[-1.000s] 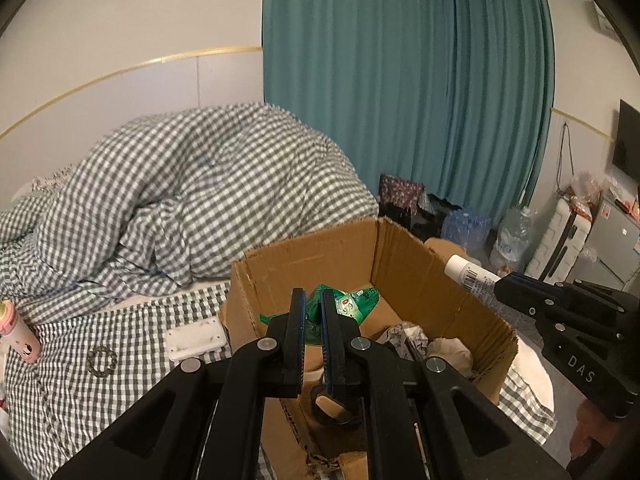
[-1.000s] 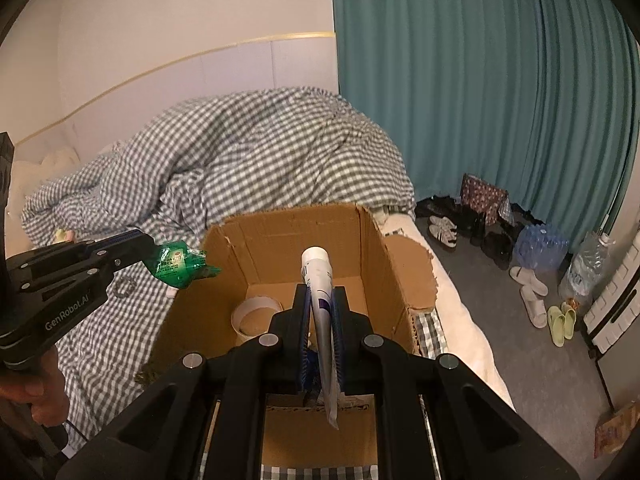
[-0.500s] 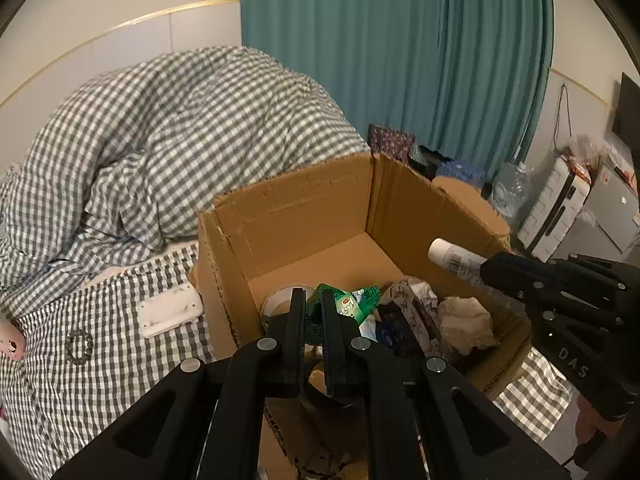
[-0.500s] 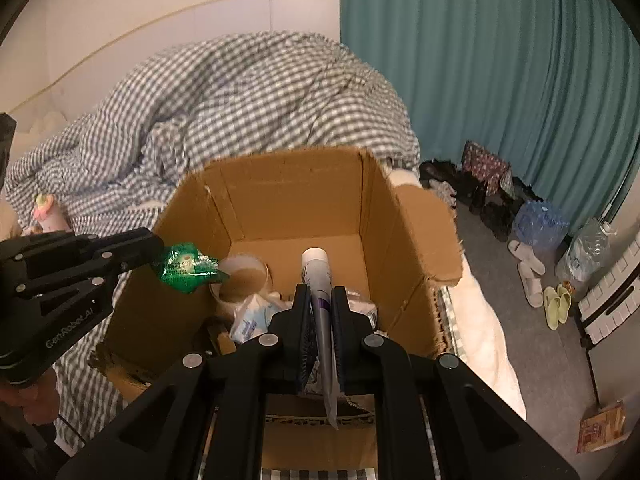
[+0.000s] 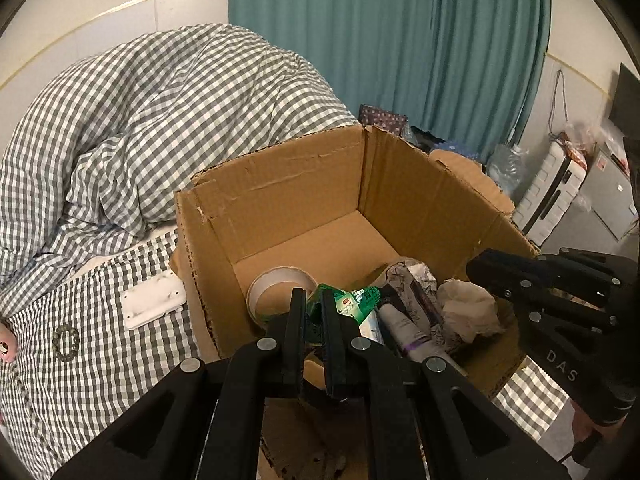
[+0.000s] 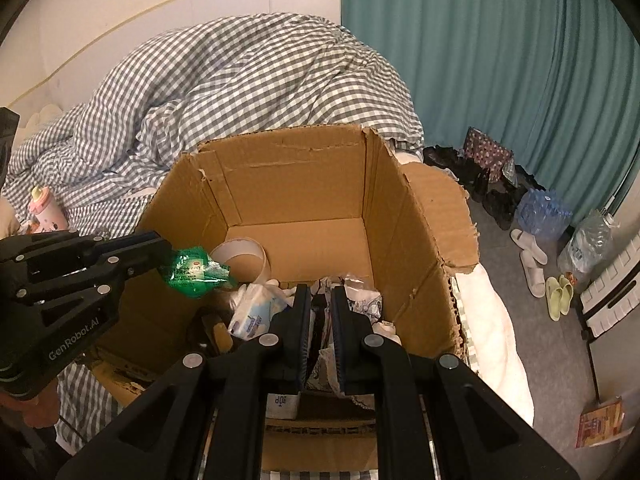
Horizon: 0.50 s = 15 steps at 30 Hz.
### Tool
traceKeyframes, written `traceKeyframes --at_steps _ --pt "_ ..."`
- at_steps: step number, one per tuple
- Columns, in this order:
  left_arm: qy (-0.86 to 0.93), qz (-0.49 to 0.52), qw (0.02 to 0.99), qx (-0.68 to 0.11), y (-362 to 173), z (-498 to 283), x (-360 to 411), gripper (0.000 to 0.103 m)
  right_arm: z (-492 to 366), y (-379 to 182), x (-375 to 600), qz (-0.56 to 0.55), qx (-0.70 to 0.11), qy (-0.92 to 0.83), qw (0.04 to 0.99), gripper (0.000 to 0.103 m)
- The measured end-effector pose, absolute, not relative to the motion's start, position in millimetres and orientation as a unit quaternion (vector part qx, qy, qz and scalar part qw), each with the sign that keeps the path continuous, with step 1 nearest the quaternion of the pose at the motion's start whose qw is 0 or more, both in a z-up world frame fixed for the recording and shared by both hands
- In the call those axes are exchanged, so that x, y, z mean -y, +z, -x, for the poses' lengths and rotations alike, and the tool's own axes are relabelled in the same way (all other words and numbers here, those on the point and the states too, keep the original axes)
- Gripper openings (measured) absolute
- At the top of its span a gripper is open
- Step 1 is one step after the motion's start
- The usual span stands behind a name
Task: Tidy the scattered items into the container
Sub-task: 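Open both grippers to drop the packet and tube into the box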
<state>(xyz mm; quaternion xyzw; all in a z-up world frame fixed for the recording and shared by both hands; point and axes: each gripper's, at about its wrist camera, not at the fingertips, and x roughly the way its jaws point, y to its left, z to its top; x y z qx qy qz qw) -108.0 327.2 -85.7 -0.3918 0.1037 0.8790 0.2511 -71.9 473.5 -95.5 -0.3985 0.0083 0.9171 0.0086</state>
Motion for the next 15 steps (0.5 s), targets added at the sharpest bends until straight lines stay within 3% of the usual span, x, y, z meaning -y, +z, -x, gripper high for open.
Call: traceKeyframes --at_steps 4,7,9,10,11,14,15 --pt "0.88 0.388 0.251 -0.107 -83 106 -328 0.007 64 -86 -472 0.374 -0.007 0.927 0.011 0.01" --pt "0.885 0.381 0.245 -0.111 -80 103 -328 0.02 59 -77 -473 0.357 -0.009 0.934 0.014 0.013" --pt "0.888 0.373 0.244 -0.112 -75 100 -327 0.038 54 -69 -474 0.339 -0.011 0.94 0.022 0.037" --pt "0.892 0.366 0.242 -0.112 -72 98 -326 0.057 50 -64 -475 0.328 -0.013 0.944 0.025 0.044" --pt "0.896 0.356 0.239 -0.113 -68 95 -324 0.067 47 -59 -475 0.317 -0.016 0.948 0.027 0.054" --pt "0.908 0.331 0.232 -0.112 -54 86 -320 0.078 36 -44 -474 0.285 -0.016 0.958 0.034 0.059" --pt "0.911 0.323 0.228 -0.113 -49 84 -318 0.082 33 -40 -473 0.275 -0.015 0.961 0.037 0.067"
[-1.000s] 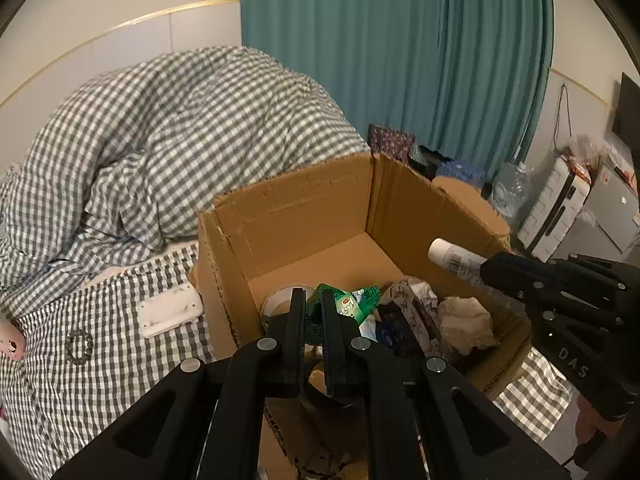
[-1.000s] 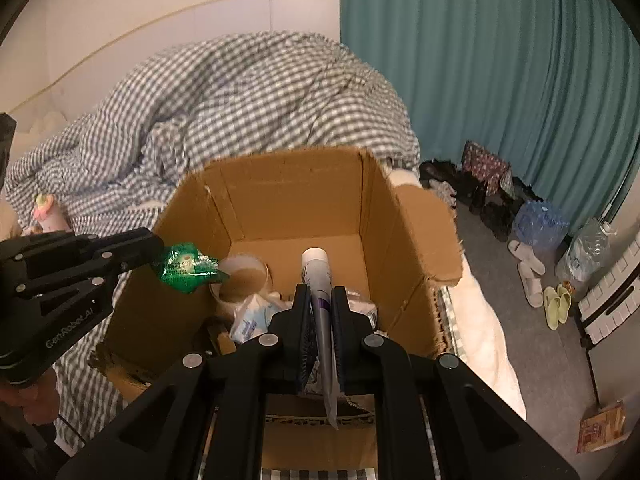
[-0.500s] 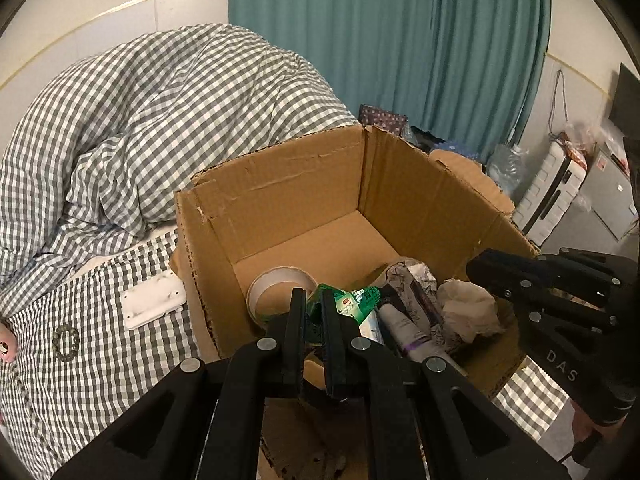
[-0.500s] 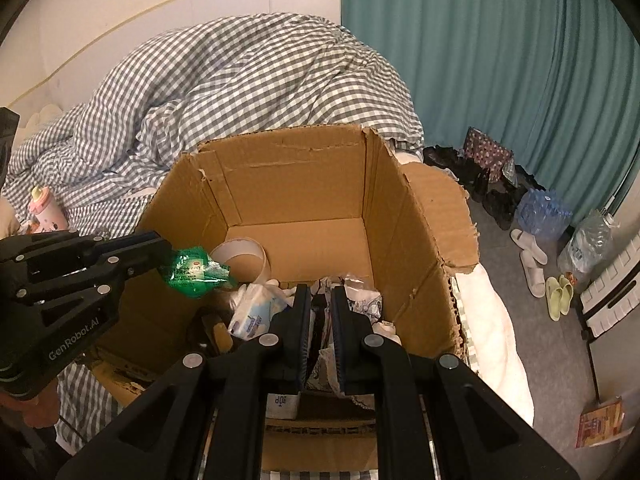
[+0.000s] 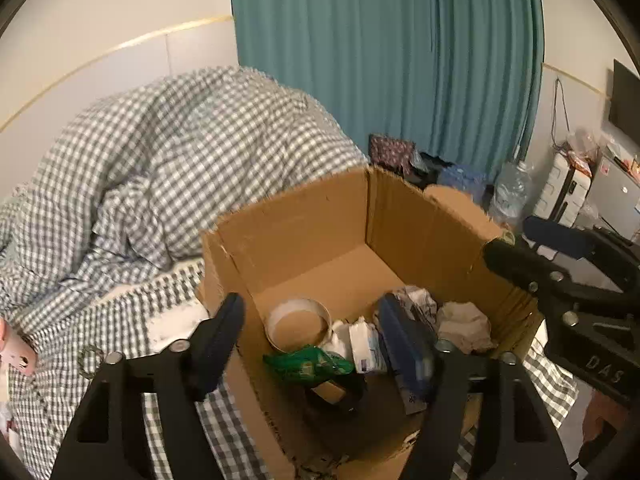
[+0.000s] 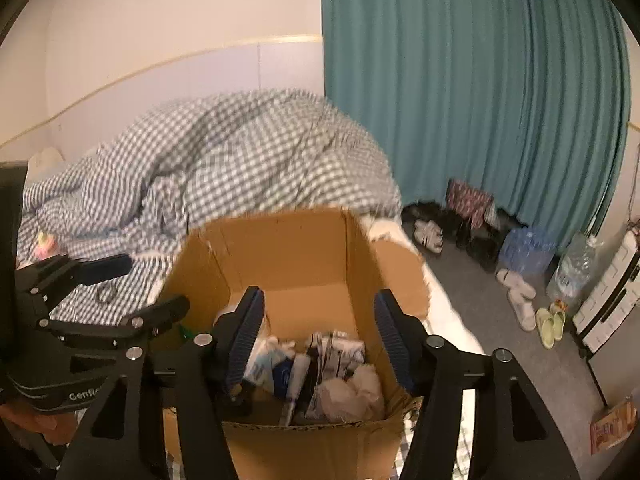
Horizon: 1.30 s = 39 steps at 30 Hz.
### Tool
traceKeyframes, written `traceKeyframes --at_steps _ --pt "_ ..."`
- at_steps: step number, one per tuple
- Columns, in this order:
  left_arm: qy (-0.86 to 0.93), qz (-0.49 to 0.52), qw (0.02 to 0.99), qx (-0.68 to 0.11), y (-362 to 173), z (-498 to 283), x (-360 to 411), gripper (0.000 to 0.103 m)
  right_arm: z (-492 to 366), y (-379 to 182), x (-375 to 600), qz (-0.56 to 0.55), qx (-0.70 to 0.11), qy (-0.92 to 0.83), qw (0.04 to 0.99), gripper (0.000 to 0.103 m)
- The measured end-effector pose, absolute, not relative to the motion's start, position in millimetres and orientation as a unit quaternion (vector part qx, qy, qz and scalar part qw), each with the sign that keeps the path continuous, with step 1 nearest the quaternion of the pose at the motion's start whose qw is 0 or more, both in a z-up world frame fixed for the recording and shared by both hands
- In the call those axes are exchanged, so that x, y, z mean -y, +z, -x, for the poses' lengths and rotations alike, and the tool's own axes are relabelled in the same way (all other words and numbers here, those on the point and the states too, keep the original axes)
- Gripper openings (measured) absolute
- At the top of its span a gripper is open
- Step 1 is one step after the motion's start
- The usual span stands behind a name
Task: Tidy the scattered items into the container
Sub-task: 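Open both grippers to drop the packet and tube into the box, then move both grippers back over the bed toward the bracelet and plate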
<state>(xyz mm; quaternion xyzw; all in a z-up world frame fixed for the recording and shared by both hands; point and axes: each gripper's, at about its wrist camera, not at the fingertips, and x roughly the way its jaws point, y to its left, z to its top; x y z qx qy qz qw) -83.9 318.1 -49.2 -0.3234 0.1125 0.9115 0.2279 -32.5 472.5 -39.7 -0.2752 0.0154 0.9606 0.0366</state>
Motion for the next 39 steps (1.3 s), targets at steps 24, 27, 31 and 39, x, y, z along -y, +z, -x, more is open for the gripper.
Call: traceKeyframes --at_steps 24,27,31,39 --pt "0.963 0.254 0.08 -0.046 15 41 -194 0.103 -22 35 -391 0.15 -0.011 0.988 0.028 0.103" --pt "0.965 0.254 0.062 -0.027 19 40 -166 0.103 -19 36 -375 0.149 -0.005 0.989 0.017 0.103" --pt "0.968 0.247 0.036 -0.017 23 36 -133 0.103 -18 36 -351 0.149 -0.001 0.989 0.0 0.103" --pt "0.971 0.238 -0.012 0.002 24 32 -74 0.103 -3 25 -299 0.173 0.013 0.984 -0.045 0.103"
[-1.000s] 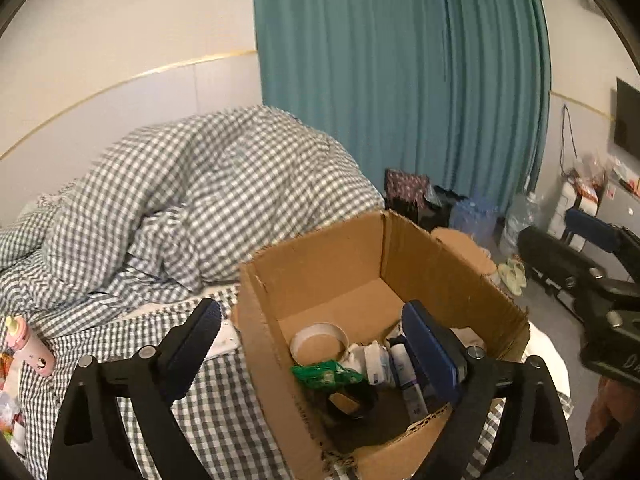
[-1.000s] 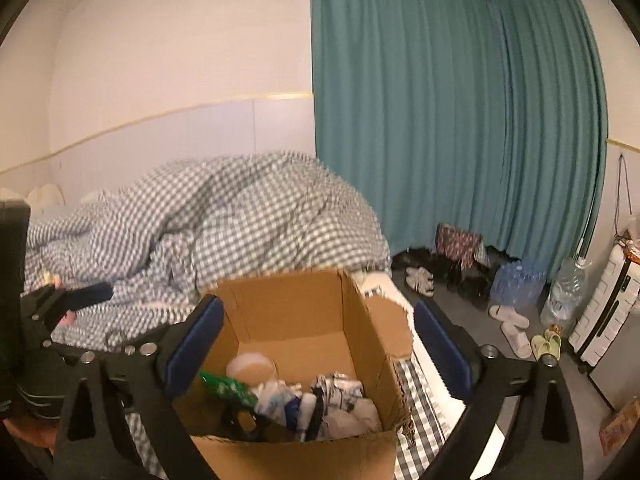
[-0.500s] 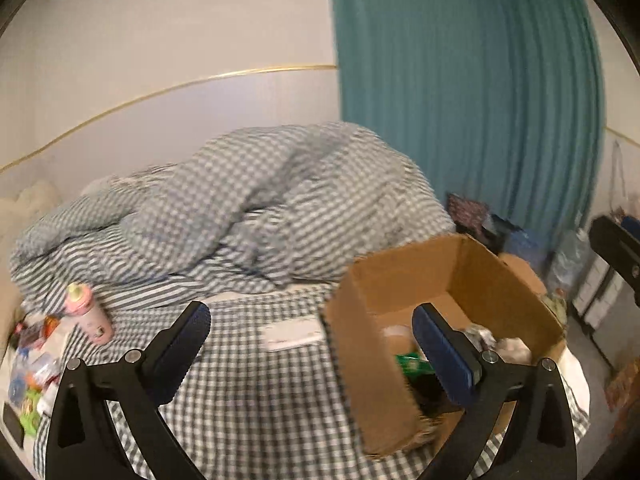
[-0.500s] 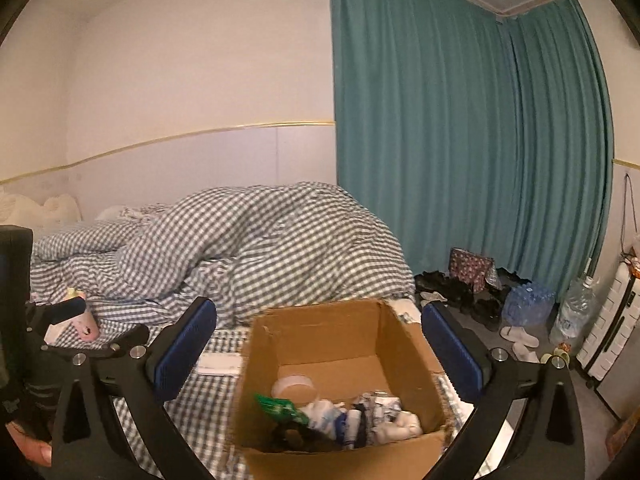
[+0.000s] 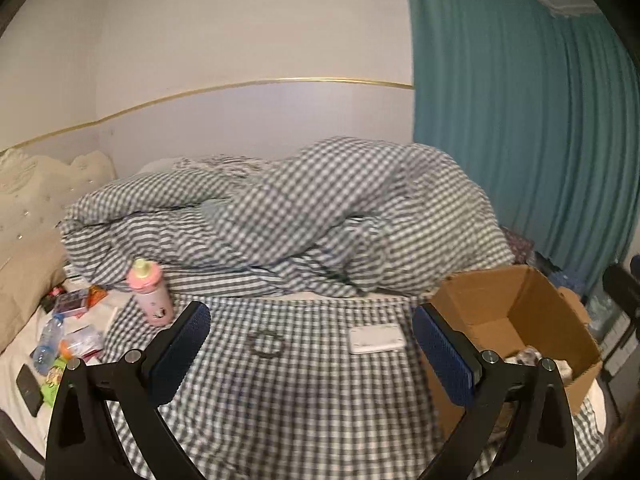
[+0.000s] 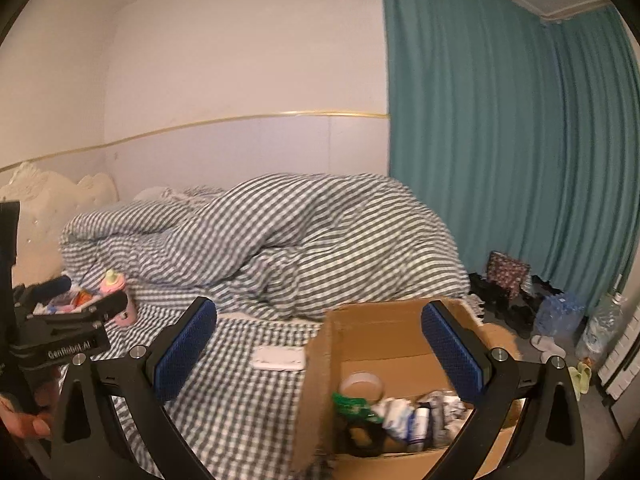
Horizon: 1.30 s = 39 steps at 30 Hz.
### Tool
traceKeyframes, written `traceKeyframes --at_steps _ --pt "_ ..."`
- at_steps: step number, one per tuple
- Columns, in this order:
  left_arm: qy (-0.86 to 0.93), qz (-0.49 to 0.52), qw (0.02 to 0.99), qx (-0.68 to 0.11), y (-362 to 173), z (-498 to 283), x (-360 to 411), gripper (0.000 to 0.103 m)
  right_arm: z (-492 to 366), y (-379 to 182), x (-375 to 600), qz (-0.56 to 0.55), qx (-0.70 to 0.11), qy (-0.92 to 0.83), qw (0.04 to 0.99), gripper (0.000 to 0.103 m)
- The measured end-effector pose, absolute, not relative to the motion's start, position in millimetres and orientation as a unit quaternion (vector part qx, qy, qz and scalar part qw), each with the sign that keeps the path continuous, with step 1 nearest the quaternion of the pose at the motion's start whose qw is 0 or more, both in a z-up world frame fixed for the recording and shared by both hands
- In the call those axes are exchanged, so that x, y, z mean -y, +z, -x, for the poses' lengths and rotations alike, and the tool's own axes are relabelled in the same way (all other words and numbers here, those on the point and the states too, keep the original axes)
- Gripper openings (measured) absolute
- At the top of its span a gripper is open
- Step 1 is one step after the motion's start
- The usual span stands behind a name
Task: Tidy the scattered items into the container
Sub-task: 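Move both grippers back over the bed toward the bracelet and plate, then grasp the dark bead bracelet with the left gripper while the right approaches the white plate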
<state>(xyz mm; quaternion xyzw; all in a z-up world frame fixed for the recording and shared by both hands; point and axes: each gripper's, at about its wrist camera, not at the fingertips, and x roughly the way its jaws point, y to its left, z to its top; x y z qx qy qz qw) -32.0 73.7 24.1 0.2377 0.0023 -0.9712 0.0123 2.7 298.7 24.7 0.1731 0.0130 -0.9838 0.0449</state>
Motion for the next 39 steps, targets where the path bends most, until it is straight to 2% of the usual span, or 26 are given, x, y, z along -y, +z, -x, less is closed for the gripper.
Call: traceKeyframes --at_steps 4,9,39 --pt "-0.97 -0.242 0.025 -0.02 22 33 -44 0.103 8 15 -276 -0.19 -0.02 -0.98 0.063 0.103" --pt "-0.97 -0.24 -0.003 -0.047 18 32 -11 0.103 21 3 -250 -0.205 -0.027 -0.975 0.086 0.103" --pt "-0.938 -0.338 0.059 -0.052 -84 123 76 0.103 148 -134 -150 -0.354 -0.052 -0.92 0.162 0.103"
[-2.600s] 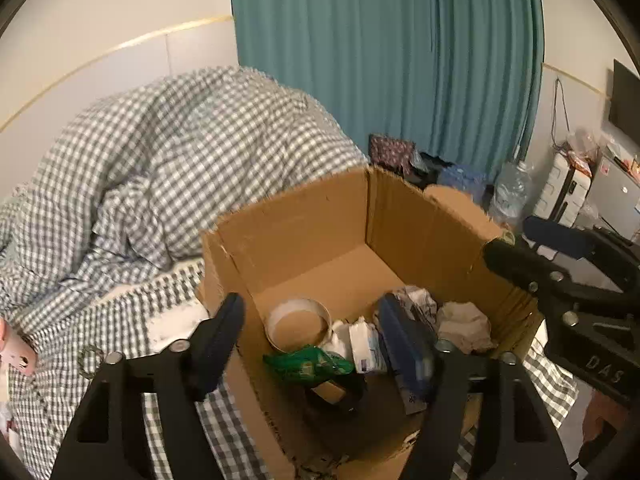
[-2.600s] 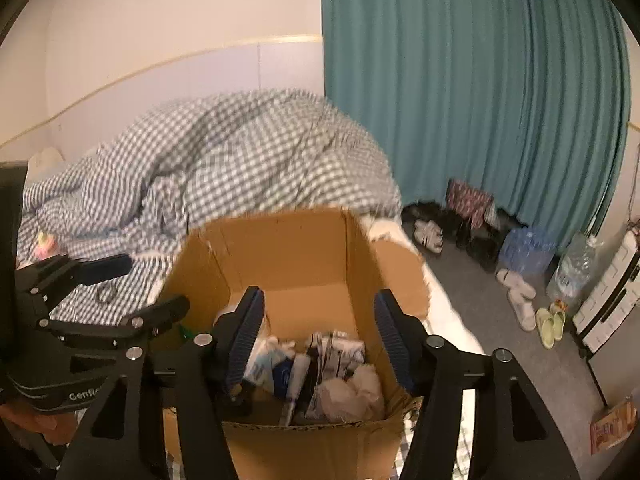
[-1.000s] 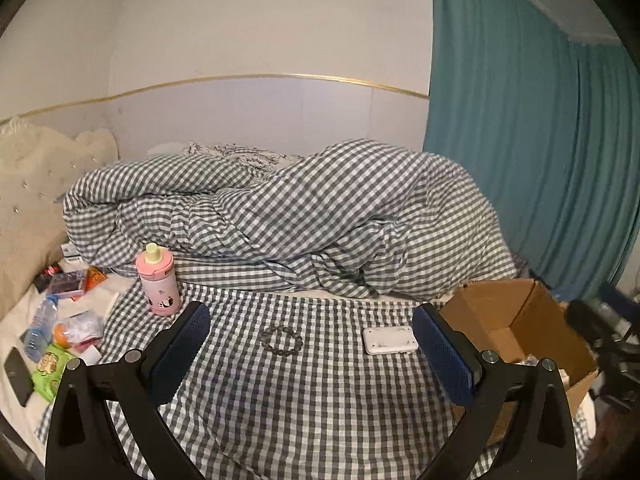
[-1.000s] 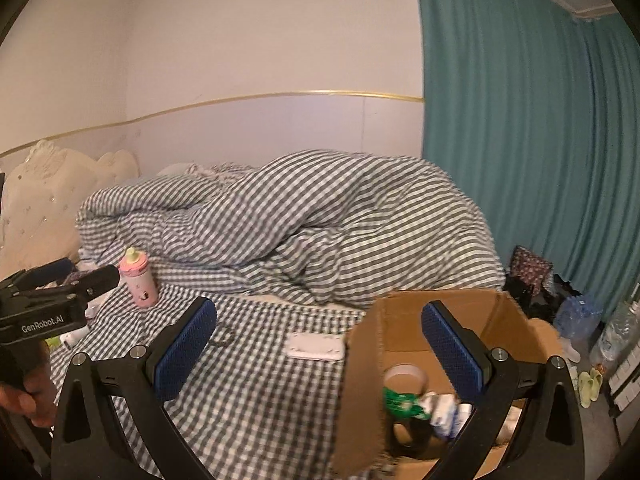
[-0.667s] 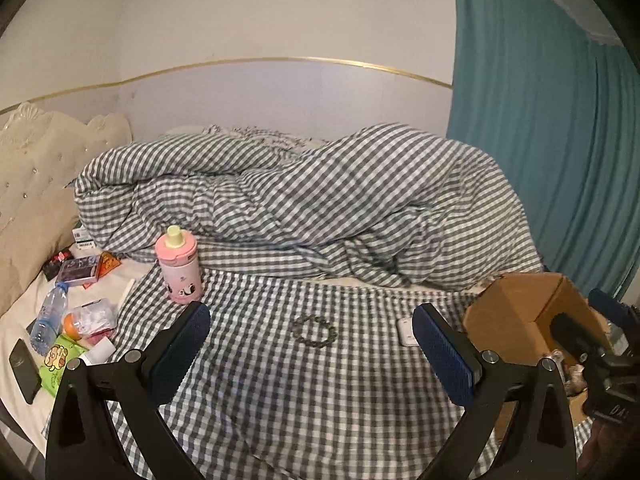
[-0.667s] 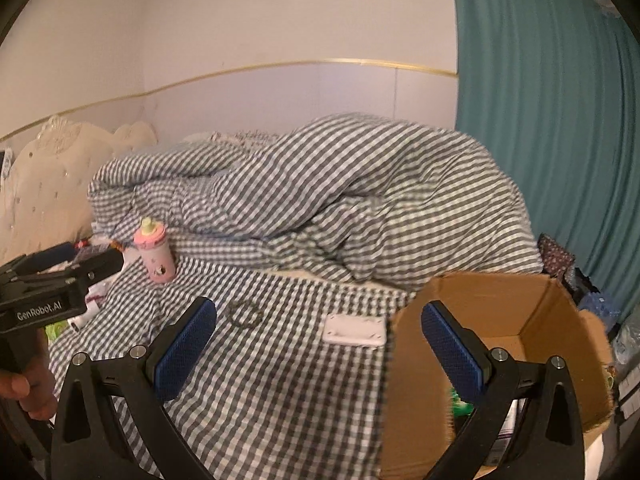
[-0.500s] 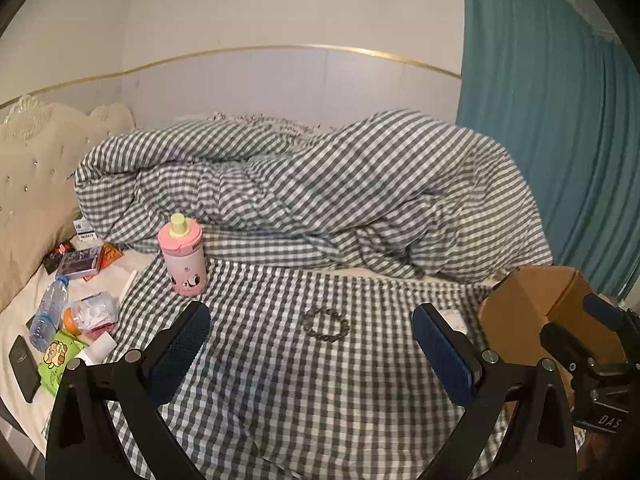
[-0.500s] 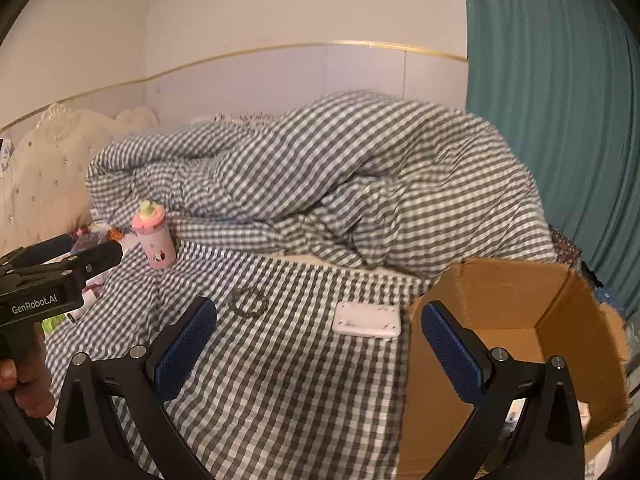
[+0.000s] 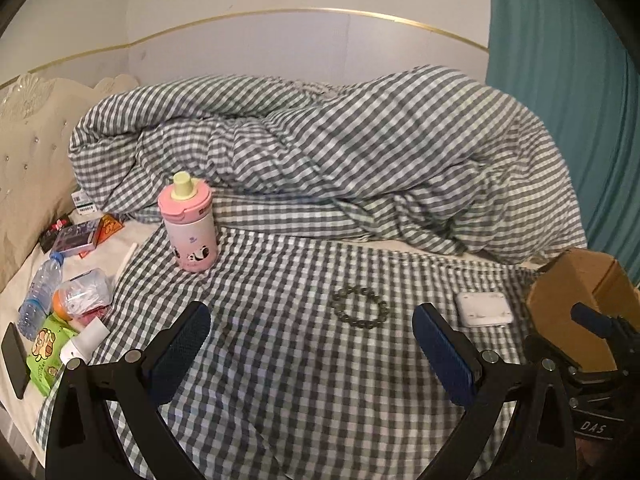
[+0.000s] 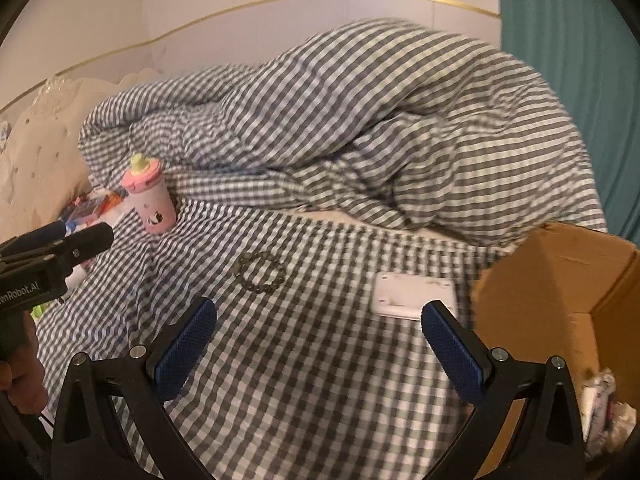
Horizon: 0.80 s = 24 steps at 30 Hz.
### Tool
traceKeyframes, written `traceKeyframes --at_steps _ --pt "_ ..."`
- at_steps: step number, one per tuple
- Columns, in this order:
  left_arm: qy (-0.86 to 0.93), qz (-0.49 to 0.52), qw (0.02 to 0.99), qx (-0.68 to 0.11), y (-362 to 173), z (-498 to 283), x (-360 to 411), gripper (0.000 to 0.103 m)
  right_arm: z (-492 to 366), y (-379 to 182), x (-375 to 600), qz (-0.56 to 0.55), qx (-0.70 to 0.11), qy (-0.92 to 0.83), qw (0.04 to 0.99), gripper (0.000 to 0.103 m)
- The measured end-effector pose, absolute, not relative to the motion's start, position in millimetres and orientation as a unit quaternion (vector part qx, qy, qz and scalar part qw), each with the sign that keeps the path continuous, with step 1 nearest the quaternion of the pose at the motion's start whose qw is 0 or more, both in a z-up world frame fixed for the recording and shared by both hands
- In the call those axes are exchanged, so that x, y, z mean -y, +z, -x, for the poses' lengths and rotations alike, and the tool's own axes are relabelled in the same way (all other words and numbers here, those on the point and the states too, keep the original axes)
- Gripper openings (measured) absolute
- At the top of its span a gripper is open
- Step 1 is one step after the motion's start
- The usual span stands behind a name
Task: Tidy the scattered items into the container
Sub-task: 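Grasp the dark bead bracelet with the left gripper while the right approaches the white plate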
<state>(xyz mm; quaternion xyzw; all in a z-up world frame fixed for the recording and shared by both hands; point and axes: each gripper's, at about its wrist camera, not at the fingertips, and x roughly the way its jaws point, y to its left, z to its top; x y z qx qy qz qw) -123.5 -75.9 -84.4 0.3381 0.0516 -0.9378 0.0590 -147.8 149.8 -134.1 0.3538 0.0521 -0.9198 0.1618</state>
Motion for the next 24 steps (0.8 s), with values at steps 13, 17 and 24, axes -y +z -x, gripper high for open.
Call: traceKeyframes --at_steps 13,17,24 --pt "-0.924 -0.371 0.074 -0.06 -129 161 109 0.103 212 -194 -143 -0.388 -0.07 -0.913 0.107 0.103" --pt "-0.921 -0.379 0.069 -0.057 -143 172 106 0.103 235 -206 -167 -0.401 -0.059 -0.911 0.076 0.103" --pt "-0.916 -0.395 0.054 -0.046 -170 199 90 0.103 265 -231 -184 -0.414 -0.078 -0.905 0.054 0.103"
